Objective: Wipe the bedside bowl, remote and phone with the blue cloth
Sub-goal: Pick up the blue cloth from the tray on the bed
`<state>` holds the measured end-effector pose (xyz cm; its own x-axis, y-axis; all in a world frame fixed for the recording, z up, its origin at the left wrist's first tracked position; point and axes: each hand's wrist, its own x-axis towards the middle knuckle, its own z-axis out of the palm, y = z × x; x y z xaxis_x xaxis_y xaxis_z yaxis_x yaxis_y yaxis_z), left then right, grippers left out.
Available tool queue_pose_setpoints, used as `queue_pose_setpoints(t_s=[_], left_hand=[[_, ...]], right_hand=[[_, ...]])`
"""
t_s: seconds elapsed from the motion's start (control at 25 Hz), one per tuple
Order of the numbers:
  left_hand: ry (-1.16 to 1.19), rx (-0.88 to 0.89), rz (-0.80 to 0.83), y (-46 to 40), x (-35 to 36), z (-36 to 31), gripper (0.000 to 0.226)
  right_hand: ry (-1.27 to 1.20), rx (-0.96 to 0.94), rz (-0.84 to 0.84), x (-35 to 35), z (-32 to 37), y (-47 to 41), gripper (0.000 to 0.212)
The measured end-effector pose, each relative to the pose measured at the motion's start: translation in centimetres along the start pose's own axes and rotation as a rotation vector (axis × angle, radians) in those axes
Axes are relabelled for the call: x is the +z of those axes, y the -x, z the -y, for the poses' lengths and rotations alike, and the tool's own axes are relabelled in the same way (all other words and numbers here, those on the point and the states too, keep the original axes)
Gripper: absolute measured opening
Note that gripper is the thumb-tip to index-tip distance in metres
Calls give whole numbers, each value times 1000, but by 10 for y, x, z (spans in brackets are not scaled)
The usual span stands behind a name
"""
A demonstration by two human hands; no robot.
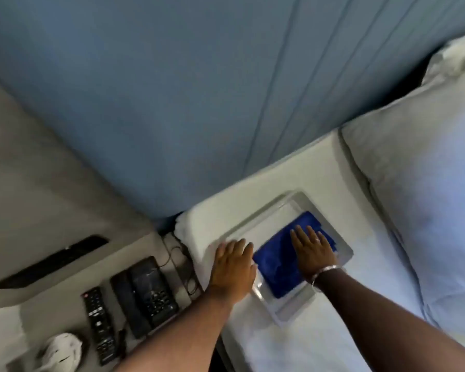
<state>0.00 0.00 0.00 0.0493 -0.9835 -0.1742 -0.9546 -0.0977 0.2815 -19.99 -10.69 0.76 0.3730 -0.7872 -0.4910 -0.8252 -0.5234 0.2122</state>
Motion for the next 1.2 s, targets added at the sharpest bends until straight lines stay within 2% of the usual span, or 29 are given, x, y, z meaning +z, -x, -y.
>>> queue_pose_setpoints(t_s=[0.08, 0.16, 0.28, 0.36, 0.4, 0.48, 0.56, 0.64, 0.72, 0.88, 1.04, 1.2], left_hand=[[-7, 56, 34, -43, 19, -24, 27], [-53, 13, 148, -74, 21, -36, 26], [-5, -54, 348, -89, 30, -40, 28], [234, -92, 446, -87, 18, -33, 16], [447, -121, 454, -83, 7, -26, 14], [839, -155, 387, -69, -20, -10, 12], [1161, -193, 270, -46, -48, 15, 11], [1365, -242, 166, -17, -75, 44, 16], [1440, -310, 63, 16, -94, 77, 19], [1383, -457, -141, 91, -110, 159, 14], [1347, -781, -311, 193, -86, 261, 24], [1514, -960, -229, 284, -12, 343, 29]], right_hand=[[5, -171, 54, 4, -16, -36, 71], [28, -367, 19, -5, -19, -67, 69], [159, -422, 6, -10, -13, -72, 49], [51, -378, 7, -11, -19, -61, 37], [-131, -351, 31, -15, -21, -52, 30], [-624, -290, 132, -27, -20, -31, 19], [-978, -267, 179, -51, -4, -8, 19], [-1161, -308, 197, -81, 23, 10, 20], [-1243, -370, 249, -111, 65, 22, 19], [-1177, -476, 279, -141, 188, 30, 22], [-1021, -499, 336, -118, 338, 29, 15], [-786, -603, 417, -49, 458, 26, 13]])
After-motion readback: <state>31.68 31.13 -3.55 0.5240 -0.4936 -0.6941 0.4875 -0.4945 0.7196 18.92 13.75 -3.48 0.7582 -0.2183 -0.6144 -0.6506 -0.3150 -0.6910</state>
